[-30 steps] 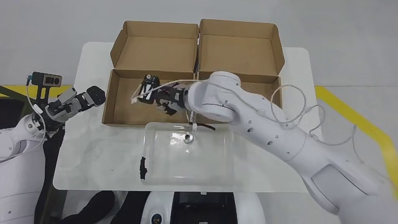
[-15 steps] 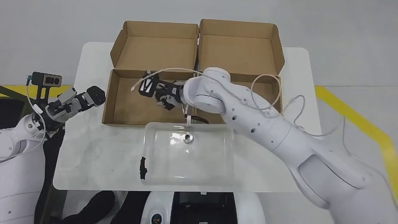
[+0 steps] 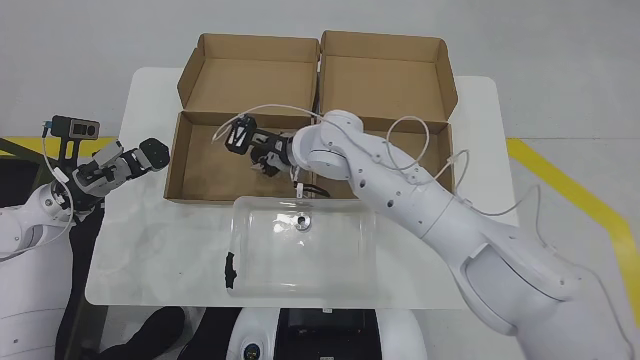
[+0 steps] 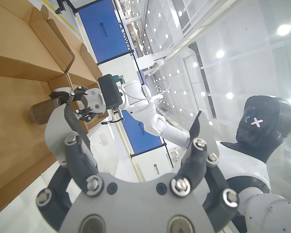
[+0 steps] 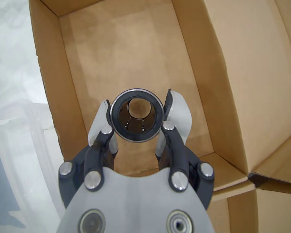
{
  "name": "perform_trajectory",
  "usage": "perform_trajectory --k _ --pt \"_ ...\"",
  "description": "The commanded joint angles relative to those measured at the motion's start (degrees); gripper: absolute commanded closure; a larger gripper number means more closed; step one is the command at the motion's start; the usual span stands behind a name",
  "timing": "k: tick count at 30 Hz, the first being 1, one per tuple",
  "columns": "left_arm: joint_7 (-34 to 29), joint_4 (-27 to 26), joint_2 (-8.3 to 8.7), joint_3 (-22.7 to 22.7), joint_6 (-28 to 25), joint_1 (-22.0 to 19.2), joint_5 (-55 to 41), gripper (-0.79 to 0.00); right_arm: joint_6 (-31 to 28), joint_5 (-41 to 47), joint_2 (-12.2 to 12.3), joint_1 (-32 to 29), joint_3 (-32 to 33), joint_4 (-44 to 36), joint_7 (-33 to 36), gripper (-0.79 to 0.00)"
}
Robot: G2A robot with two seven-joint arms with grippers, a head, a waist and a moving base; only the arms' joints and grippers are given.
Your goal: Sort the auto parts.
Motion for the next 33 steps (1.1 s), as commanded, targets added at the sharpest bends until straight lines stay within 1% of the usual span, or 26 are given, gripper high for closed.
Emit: perform_trajectory --k 1,5,6,8,9,10,11,12,14,16,17,22,25,33 --pt "0.00 0.00 0.00 0.00 0.00 0.00 0.00 -0.785 -0.30 -0.13 -0.33 -0.09 -0.04 0.68 -0.22 0.000" --pt "0.00 0.00 0.00 0.00 0.00 0.00 0.00 -0.785 -0.84 -0.25 -1.13 -0.07 -0.05 2.13 -0.54 0.000" --pt "0.00 0.00 0.00 0.00 0.00 0.00 0.00 -0.785 -1.00 -0.32 -1.33 -0.03 -0.05 2.42 -0.57 -0.012" --pt "0.00 0.00 0.00 0.00 0.00 0.00 0.00 -0.785 -1.16 -0.40 -1.68 0.01 0.02 2.97 -0.61 -0.271" --pt "0.00 0.00 0.00 0.00 0.00 0.00 0.00 -0.785 -1.25 -0.46 -1.85 0.02 0.03 3.19 -0.49 -0.376" --pt "0.00 0.00 0.00 0.00 0.00 0.00 0.00 -0.785 -1.28 -0.52 -2.01 0.03 0.06 3.38 -0.40 -0.508" --pt "0.00 0.00 0.00 0.00 0.00 0.00 0.00 -0.785 -1.31 -0.52 -2.15 -0.01 0.12 3.60 -0.33 -0.619" --pt "0.00 0.00 0.00 0.00 0.00 0.00 0.00 -0.785 -1.39 -0.60 -2.29 -0.04 0.15 3.74 -0.22 -0.686" --pt "0.00 0.00 0.00 0.00 0.00 0.00 0.00 -0.785 -1.48 -0.71 -2.52 -0.14 0.30 4.04 -0.09 -0.708" --pt "0.00 0.00 0.00 0.00 0.00 0.00 0.00 -0.785 -1.60 -0.84 -2.72 -0.26 0.45 4.01 0.17 -0.677" --pt "0.00 0.00 0.00 0.00 0.00 0.00 0.00 -0.785 -1.65 -0.88 -2.79 -0.34 0.54 3.82 0.35 -0.674" --pt "0.00 0.00 0.00 0.00 0.00 0.00 0.00 -0.785 -1.26 -1.42 -2.64 -0.96 1.76 0.77 1.33 -0.748" --pt "0.00 0.00 0.00 0.00 0.00 0.00 0.00 -0.785 -0.59 -2.55 -2.00 -1.94 2.93 -3.20 2.37 -0.767" --pt "0.00 0.00 0.00 0.00 0.00 0.00 0.00 -0.785 0.41 -5.88 0.87 -6.98 7.37 -18.36 8.34 -0.770"
